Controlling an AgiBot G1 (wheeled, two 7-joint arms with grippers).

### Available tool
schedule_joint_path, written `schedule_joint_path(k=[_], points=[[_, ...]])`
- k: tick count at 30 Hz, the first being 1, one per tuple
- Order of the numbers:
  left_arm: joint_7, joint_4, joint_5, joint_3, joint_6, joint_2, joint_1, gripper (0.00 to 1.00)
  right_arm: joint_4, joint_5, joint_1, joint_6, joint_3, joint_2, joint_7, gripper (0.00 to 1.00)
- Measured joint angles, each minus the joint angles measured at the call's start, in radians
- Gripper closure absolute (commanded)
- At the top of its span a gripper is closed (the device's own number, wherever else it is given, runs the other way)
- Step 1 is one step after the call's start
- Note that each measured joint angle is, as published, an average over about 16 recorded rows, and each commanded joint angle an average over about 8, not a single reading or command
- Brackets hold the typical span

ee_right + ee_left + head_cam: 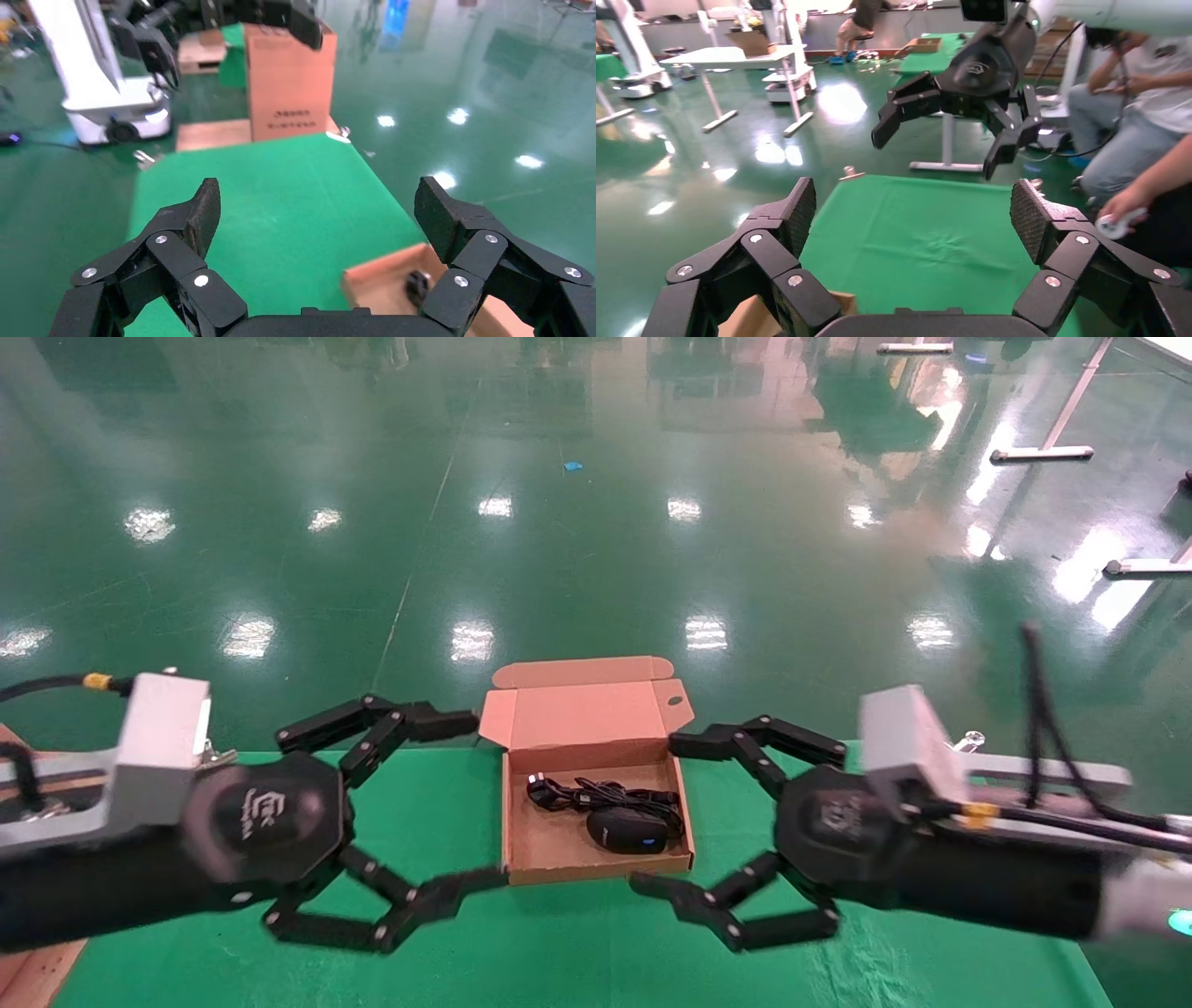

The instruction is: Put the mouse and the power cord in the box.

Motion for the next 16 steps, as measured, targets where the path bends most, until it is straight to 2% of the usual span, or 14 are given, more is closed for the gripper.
schedule_joint_path(k=[9, 16], points=[[-0.140, -0.116, -0.017, -0.091, 0.067, -0.052, 0.069, 0.00, 0.125, 0.119, -0.092, -0.085, 0.092, 0.110, 0.084, 0.00], [-0.193, -0.160, -0.023, -0.125, 0.092, -0.071, 0.095, 0.00, 0.172, 0.165, -0.127, -0.117, 0.127, 0.152, 0.116, 0.00]])
